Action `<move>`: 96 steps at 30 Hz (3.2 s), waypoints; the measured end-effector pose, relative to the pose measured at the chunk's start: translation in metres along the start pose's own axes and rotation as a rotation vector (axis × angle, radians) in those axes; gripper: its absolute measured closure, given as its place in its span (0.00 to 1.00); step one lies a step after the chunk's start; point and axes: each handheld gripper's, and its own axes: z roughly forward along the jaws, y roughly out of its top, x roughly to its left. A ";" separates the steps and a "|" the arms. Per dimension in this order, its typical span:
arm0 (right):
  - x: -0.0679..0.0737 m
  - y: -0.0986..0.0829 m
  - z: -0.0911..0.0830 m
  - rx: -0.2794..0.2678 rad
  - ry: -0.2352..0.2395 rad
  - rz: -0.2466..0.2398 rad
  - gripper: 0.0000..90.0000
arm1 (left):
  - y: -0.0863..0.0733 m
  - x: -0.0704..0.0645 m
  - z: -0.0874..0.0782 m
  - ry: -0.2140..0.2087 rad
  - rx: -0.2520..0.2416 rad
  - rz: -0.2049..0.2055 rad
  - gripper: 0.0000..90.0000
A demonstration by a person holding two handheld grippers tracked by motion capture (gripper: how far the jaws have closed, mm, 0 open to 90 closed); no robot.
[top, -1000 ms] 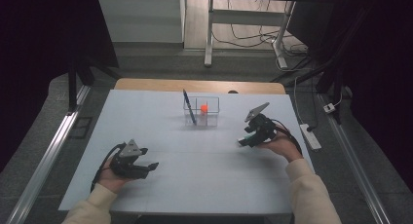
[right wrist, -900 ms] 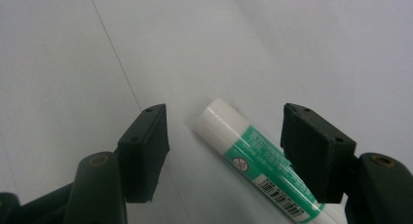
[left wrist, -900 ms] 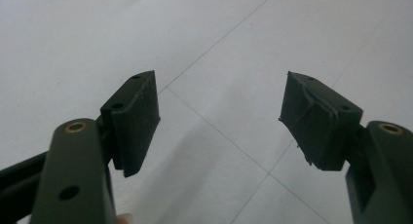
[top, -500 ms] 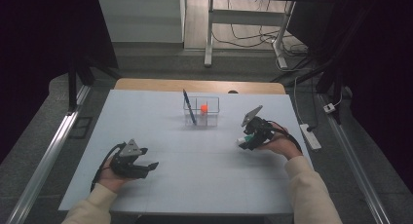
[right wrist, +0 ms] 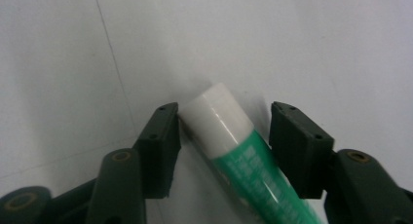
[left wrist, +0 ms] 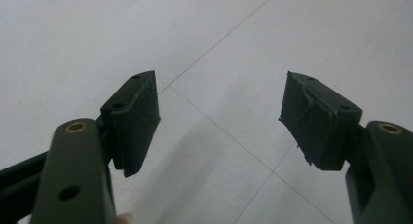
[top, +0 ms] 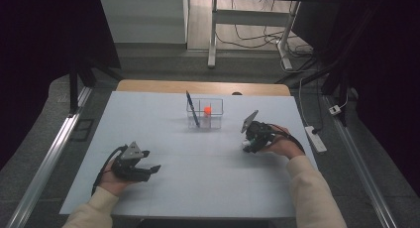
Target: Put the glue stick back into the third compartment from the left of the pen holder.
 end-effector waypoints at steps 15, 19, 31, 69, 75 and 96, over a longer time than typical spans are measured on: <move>-0.003 -0.004 -0.001 -0.012 0.044 0.018 0.71 | -0.001 0.000 -0.001 0.002 0.000 0.002 0.33; -0.004 -0.004 -0.003 -0.023 0.025 0.035 0.72 | -0.001 0.000 -0.001 0.003 -0.001 0.001 0.34; -0.011 -0.011 -0.025 -0.183 0.045 0.189 0.73 | 0.000 0.000 -0.001 0.004 -0.001 0.003 0.34; -0.008 0.001 -0.055 -0.507 0.011 0.351 0.73 | 0.000 0.000 -0.001 0.003 -0.007 0.004 0.34; -0.007 0.005 -0.058 -0.548 -0.009 0.374 0.73 | 0.000 0.000 -0.001 0.005 -0.008 0.004 0.33; -0.007 0.020 -0.064 -0.644 -0.073 0.438 0.73 | 0.000 0.001 -0.002 0.006 -0.009 0.002 0.33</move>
